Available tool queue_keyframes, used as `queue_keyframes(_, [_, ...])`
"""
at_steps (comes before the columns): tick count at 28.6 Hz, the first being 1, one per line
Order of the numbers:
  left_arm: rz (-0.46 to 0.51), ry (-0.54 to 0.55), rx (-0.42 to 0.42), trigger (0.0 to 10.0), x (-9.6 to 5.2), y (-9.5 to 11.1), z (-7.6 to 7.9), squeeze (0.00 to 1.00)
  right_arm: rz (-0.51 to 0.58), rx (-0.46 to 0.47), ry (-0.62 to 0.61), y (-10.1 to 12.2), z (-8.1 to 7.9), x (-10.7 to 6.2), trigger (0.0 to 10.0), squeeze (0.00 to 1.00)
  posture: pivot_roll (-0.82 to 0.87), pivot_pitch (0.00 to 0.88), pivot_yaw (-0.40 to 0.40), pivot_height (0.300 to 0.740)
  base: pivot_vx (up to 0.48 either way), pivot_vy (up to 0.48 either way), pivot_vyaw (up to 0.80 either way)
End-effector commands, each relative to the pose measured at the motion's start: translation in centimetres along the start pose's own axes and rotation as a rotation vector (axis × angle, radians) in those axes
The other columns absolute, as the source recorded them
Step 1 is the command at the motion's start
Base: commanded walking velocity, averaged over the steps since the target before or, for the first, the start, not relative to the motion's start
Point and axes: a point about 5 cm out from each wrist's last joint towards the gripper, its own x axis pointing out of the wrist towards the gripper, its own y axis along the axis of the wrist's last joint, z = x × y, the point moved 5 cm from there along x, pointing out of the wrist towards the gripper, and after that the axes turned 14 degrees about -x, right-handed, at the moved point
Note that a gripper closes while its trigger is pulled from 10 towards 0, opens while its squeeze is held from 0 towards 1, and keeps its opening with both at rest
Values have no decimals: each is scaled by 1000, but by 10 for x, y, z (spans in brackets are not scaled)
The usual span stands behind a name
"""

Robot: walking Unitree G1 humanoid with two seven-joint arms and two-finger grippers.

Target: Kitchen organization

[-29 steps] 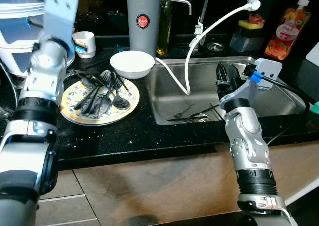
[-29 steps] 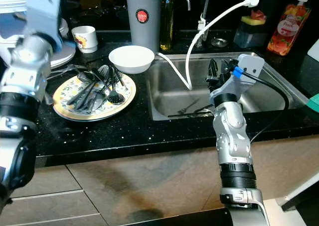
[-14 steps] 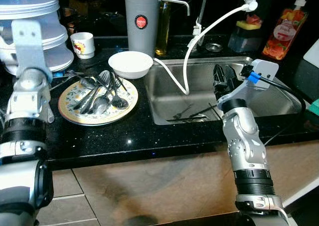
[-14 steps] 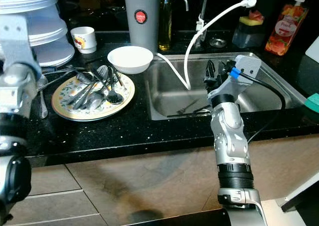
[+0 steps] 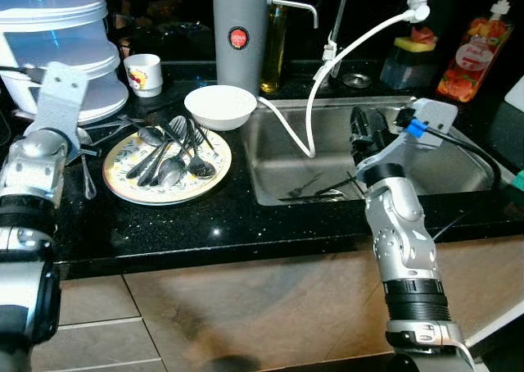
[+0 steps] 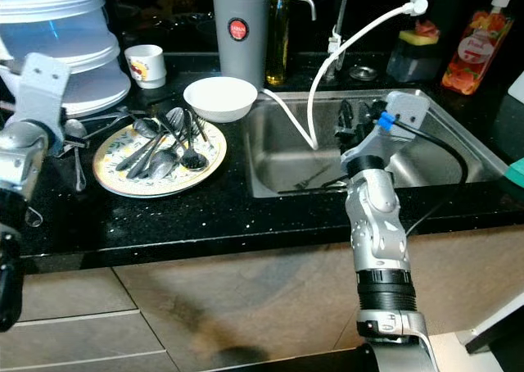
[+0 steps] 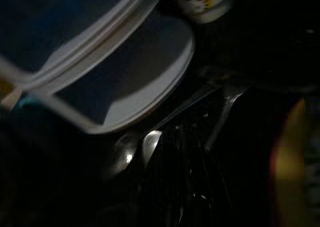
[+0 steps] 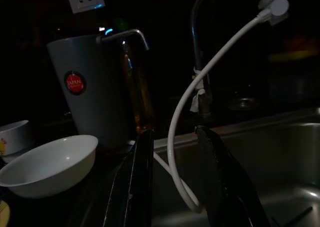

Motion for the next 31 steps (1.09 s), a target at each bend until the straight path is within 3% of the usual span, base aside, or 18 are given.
queue_keyframes(1, [-18,-8,63,10000,-1,-1,-7,0,15,-4,7,5,-1,-1,10000,0,54,0,2,740,0,0,0])
queue_keyframes(7, [-18,-8,63,10000,-1,-1,-7,0,15,-4,7,5,-1,-1,10000,0,54,0,2,740,0,0,0])
queue_keyframes(8, [-28,-54,68,10000,0,0,-3,0,28,-17,34,9,-4,-2,10000,0,52,0,5,740,0,0,0])
queue_keyframes(9, [-29,-89,100,10000,-3,4,-9,0,47,-50,119,20,-10,-4,10000,0,52,120,-29,740,0,0,0])
queue_keyframes(13, [1,-184,206,10000,-14,24,-25,0,72,-63,286,40,-30,-1,10000,0,89,197,-71,740,0,0,0])
queue_keyframes(21, [3,-254,260,10000,-21,35,-28,0,120,-50,327,58,-40,11,10000,0,111,242,-87,740,0,0,0])
queue_keyframes(22, [-3,-252,285,10000,-21,37,-33,78,130,-49,332,64,-39,11,10000,0,113,250,-86,740,0,0,0])
queue_keyframes(23, [-7,-241,297,10000,-21,38,-36,663,132,-48,334,66,-39,11,10000,0,112,252,-85,740,0,0,0])
queue_keyframes(24, [-9,-231,306,10000,-21,38,-39,1000,133,-47,334,67,-38,10,10000,0,110,253,-84,740,0,0,0])
queue_keyframes(31, [-25,-198,317,10000,-20,36,-45,1000,112,-41,321,64,-33,4,10000,0,94,260,-83,740,0,0,0])
